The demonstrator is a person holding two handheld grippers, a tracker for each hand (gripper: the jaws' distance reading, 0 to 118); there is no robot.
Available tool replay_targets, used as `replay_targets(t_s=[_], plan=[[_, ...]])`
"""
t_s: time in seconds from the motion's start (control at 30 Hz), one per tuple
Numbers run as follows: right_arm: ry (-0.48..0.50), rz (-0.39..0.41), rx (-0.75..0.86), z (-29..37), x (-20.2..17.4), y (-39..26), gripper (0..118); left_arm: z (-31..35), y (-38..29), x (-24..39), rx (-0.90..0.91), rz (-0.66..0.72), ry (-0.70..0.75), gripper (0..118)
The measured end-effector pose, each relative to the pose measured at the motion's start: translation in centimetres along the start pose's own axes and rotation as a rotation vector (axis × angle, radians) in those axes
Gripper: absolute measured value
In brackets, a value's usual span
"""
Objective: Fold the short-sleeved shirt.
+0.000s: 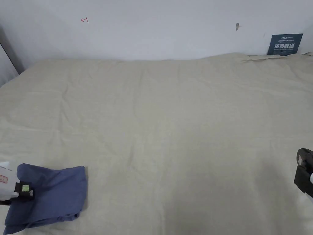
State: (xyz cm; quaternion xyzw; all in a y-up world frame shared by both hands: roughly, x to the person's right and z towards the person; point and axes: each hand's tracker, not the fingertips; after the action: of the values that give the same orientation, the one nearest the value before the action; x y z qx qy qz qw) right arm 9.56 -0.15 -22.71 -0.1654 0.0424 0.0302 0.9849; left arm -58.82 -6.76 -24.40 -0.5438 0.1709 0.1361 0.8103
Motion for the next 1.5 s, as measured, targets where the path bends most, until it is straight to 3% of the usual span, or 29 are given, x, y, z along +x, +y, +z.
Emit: replay_targets(t_s=[0.07, 0.13, 0.17, 0.27, 0.3, 0.53, 0.8, 1.0, 1.2, 1.5], plan=[[0.003, -0.003, -0.003, 0.0, 0.0, -0.1, 0, -0.5, -0.3, -0.1, -0.001, 0.024, 0.024, 27], [0.003, -0.005, -0.004, 0.0, 0.0, 0.0, 0, -0.8, -0.5, 0.0, -0.017, 0.049, 0.068, 44], [0.003, -0.001, -0.004, 0.1, -0.1, 0.0, 0, -1.1, -0.5, -0.4, -0.02, 0.056, 0.094, 65], [0.007, -0.002, -0.002, 0.1, 0.2, 0.0, 0, -0.7, -1.0, 0.0, 0.014, 0.054, 0.156, 112], [0.007, -0.003, -0.001, 0.2, 0.2, 0.1, 0, -1.1, -1.0, -0.5, 0.06, 0.045, 0.158, 116], [0.021, 0.007, 0.029, 0.8, 0.6, 1.7, 0, 3.5, -1.5, 0.8, 0.35, 0.006, 0.16, 115], [0.039, 0.021, 0.106, 1.9, 1.3, 4.0, 0, 13.4, -4.4, 6.9, 0.79, -0.062, 0.083, 116], [0.047, 0.029, 0.171, 2.9, 1.7, 5.7, 0, 19.5, -7.2, 13.2, 1.016, -0.133, 0.033, 117], [0.049, 0.042, 0.214, 3.3, 2.3, 6.4, 0, 21.7, -9.8, 19.7, 1.167, -0.175, 0.061, 118], [0.025, 0.032, 0.246, 3.8, 3.7, 5.8, 0, 19.0, -13.0, 27.2, 1.205, -0.159, -0.014, 117]])
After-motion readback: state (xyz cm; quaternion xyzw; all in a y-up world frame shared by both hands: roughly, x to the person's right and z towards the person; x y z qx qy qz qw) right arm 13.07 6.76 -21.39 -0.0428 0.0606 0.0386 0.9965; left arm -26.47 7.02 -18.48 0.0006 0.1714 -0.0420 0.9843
